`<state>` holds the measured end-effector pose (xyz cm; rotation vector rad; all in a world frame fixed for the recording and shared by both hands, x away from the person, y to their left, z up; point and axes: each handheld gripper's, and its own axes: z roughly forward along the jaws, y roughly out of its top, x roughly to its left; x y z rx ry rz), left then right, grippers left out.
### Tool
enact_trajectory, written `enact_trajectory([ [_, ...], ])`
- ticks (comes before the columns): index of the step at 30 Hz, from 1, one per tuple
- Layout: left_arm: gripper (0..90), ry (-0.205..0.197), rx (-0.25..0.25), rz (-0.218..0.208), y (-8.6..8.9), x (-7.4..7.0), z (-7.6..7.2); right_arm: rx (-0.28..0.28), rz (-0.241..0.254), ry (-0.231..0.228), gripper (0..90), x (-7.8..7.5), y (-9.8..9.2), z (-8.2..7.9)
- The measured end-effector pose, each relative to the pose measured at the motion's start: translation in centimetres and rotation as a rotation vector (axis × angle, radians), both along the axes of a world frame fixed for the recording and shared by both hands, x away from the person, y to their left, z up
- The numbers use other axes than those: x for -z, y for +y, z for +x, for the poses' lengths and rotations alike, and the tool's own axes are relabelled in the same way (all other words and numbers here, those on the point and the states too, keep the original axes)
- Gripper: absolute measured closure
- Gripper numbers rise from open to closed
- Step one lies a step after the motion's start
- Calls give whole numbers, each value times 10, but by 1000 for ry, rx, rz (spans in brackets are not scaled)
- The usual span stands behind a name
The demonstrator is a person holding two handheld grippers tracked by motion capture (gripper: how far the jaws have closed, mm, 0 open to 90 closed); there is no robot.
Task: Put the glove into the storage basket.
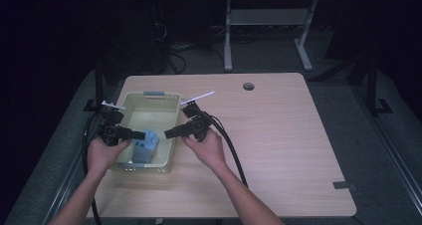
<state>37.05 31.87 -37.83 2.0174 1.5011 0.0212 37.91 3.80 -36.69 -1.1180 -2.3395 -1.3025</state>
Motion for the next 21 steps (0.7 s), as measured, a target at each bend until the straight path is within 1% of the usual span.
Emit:
enact_trajectory([
  [5,541,-17,2,-19,-3,-3,0,8,0,4,529,-2,-6,1],
  [8,511,-19,-6,-57,-6,-5,0,12,2,2,520,-3,-10,2],
  [10,501,-28,-3,-69,-8,-7,0,16,0,0,516,-4,-13,2],
  [16,478,-43,13,-82,-15,-12,1,25,3,-5,502,-6,-24,3],
  [17,475,-48,10,-90,-16,-12,0,29,5,-5,500,-7,-26,3],
  [21,470,-60,12,-93,-19,-14,1,35,4,-10,484,-9,-34,4],
])
